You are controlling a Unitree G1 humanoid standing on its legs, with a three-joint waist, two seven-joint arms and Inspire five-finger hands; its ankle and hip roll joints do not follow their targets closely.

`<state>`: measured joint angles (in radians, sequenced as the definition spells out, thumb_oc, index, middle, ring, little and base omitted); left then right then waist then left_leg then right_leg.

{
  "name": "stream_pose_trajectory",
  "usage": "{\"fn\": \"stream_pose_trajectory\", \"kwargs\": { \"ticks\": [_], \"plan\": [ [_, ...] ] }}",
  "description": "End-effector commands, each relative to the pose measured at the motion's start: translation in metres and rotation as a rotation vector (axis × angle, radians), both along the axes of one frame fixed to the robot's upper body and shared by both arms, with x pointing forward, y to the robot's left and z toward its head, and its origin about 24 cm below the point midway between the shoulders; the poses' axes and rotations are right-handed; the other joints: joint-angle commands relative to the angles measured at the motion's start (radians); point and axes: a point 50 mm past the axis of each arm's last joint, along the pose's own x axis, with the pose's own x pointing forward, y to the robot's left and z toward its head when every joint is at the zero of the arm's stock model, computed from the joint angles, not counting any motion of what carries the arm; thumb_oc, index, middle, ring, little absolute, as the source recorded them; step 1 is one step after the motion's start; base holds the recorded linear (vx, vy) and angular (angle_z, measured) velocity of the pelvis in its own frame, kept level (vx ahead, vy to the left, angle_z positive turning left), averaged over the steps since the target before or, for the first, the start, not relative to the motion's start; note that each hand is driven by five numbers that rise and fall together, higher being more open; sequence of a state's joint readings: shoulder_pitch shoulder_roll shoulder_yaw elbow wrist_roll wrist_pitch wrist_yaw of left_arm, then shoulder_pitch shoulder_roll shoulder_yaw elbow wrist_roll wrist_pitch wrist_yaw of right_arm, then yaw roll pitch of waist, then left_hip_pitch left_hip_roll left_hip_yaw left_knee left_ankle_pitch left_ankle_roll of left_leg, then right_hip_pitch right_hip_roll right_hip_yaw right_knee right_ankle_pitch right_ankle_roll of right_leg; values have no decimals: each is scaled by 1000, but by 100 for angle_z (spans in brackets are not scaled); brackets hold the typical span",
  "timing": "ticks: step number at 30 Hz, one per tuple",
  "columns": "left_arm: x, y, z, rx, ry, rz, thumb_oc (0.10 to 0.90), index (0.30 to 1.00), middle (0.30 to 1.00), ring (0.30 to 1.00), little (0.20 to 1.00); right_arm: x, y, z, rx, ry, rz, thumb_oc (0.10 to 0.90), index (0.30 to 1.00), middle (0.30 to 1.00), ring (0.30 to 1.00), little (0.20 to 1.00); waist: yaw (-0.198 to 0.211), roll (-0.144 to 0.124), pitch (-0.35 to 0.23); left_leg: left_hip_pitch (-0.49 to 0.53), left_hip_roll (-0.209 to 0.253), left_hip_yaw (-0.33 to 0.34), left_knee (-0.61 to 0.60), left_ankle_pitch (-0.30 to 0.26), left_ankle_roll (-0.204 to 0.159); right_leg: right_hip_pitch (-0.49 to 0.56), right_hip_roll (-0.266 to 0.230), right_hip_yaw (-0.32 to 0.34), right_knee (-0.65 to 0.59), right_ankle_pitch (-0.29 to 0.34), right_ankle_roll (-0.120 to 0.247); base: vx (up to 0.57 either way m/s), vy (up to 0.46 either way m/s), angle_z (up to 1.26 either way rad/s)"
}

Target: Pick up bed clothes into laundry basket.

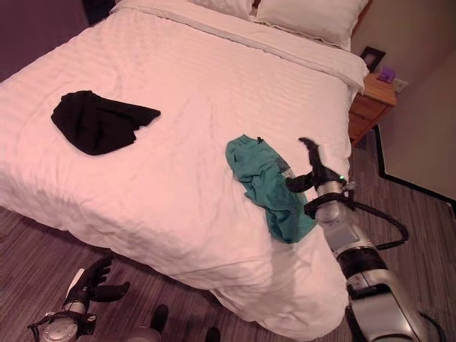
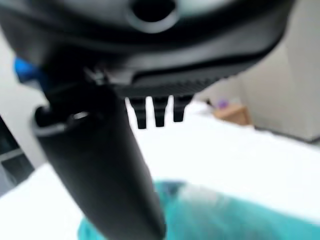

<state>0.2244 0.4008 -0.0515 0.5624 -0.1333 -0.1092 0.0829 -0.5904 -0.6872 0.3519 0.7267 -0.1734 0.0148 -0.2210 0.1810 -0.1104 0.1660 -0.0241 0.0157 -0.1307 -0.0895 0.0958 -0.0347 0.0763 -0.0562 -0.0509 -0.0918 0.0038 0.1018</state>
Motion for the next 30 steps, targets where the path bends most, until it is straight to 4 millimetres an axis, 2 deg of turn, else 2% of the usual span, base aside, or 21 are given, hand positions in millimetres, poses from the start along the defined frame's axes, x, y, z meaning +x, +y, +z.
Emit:
{"fn": "stream_pose_trajectory", "kwargs": {
  "ticks": [1,2,3,5,8,9,10,11,12,14,16,17,18,21,24,25,26,27,28,29,30],
  "plan": [
    [4,19,9,42,-47,49,800,900,900,900,900,18,-2,38,-72,-94,2,800,900,900,900,900,21,-3,-67,5,16,75,2,-45,-58,-73,-41,-5,5,67,74,25,-31,9],
    [0,21,2,46,-11,71,800,900,900,900,900,18,-3,25,-63,-45,-23,800,900,900,900,900,23,0,-62,-4,16,71,2,-41,-61,-79,-42,-10,5,68,73,33,-71,13],
    [-5,28,-12,85,98,81,800,900,900,900,900,16,-9,-1,-88,73,-84,800,900,900,900,900,25,11,-47,-30,16,68,2,-30,-70,-95,-43,-24,5,66,72,45,-76,21],
    [-10,29,-19,99,150,81,800,900,900,900,900,14,-11,-12,-76,116,-116,800,900,900,900,900,24,17,-43,-39,17,67,2,-25,-73,-103,-43,-31,5,66,71,27,-46,31],
    [-50,37,-47,110,436,194,800,900,900,900,900,-1,-11,-52,14,244,-237,800,900,900,900,900,17,47,-37,-80,19,72,2,-9,-90,-136,-44,-58,5,60,67,62,-55,19],
    [-50,37,-47,111,435,194,800,900,900,900,900,-1,-11,-51,14,243,-237,800,900,900,900,900,16,46,-38,-81,19,71,2,-9,-91,-137,-44,-58,5,60,67,99,-75,8],
    [-76,44,-51,141,544,237,800,900,900,900,900,-4,-14,-55,18,269,-265,800,900,900,900,900,13,56,-36,-97,22,76,2,-3,-97,-154,-43,-66,5,58,66,46,-37,6],
    [-76,44,-51,140,543,237,800,900,900,900,900,-3,-14,-55,18,269,-265,800,900,900,900,900,13,56,-37,-98,22,76,2,-3,-97,-155,-43,-66,5,58,66,69,-74,2],
    [-99,46,-55,136,628,269,800,900,900,900,900,-1,-13,-52,17,260,-259,800,900,900,900,900,7,63,-37,-112,25,82,2,0,-101,-172,-40,-65,5,59,66,26,-38,2],
    [-117,45,-56,138,688,281,800,900,900,900,900,2,-13,-46,16,242,-252,800,900,900,900,900,-2,69,-38,-127,29,88,2,4,-104,-190,-37,-63,5,59,67,19,-52,1],
    [-122,45,-57,136,705,288,800,900,900,900,900,4,-14,-43,16,230,-246,800,900,900,900,900,-6,72,-39,-133,30,92,2,6,-105,-196,-35,-60,5,59,67,8,-23,-5],
    [-128,44,-57,135,722,291,800,900,900,900,900,5,-15,-39,19,218,-243,400,300,300,300,300,-9,76,-40,-134,30,94,2,7,-105,-197,-33,-57,5,58,66,23,-27,-7],
    [-132,45,-58,133,734,299,800,900,900,900,900,7,-15,-36,22,207,-238,400,300,300,300,300,-13,78,-41,-132,32,96,2,6,-106,-195,-32,-55,5,56,65,38,-42,-5],
    [-132,48,-56,132,723,332,800,900,900,900,900,10,-11,-30,54,164,-211,400,300,300,300,300,-29,86,-41,-119,37,104,2,4,-108,-182,-30,-48,5,47,63,41,-63,-3],
    [-97,72,-41,192,604,360,800,900,900,900,900,-1,6,-51,129,148,-142,400,300,300,300,300,-71,105,-54,-85,52,126,2,-5,-112,-150,-32,-40,5,39,63,68,-61,1],
    [-97,72,-41,194,605,359,800,900,900,900,900,-2,6,-52,130,149,-143,400,300,300,300,300,-69,105,-53,-82,52,126,2,-6,-112,-147,-32,-40,5,39,63,68,-53,1],
    [-76,92,-26,276,558,333,800,900,900,900,900,-13,6,-63,151,163,-128,400,300,300,300,300,-90,115,-62,-70,60,132,2,-11,-112,-138,-35,-34,5,38,65,43,-39,-9],
    [-76,92,-26,278,559,332,800,900,900,900,900,-13,6,-64,152,164,-129,400,300,300,300,300,-88,114,-62,-68,60,132,2,-12,-112,-136,-35,-34,5,38,65,82,-101,-11],
    [-41,126,8,389,466,327,800,900,900,900,900,-34,-11,-79,160,203,-173,400,300,300,300,300,-108,125,-69,-44,72,139,2,-25,-113,-119,-37,-26,5,33,67,66,-87,-13],
    [-25,143,28,446,412,334,800,900,900,900,900,-49,-25,-88,162,239,-224,400,300,300,300,300,-115,130,-73,-35,77,141,2,-28,-115,-111,-37,-24,5,33,68,54,-87,-11],
    [-25,143,28,447,411,333,800,900,900,900,900,-49,-25,-88,163,239,-225,400,300,300,300,300,-114,129,-76,-41,76,141,2,-24,-115,-117,-37,-24,5,36,68,33,-53,0]
  ]
}}
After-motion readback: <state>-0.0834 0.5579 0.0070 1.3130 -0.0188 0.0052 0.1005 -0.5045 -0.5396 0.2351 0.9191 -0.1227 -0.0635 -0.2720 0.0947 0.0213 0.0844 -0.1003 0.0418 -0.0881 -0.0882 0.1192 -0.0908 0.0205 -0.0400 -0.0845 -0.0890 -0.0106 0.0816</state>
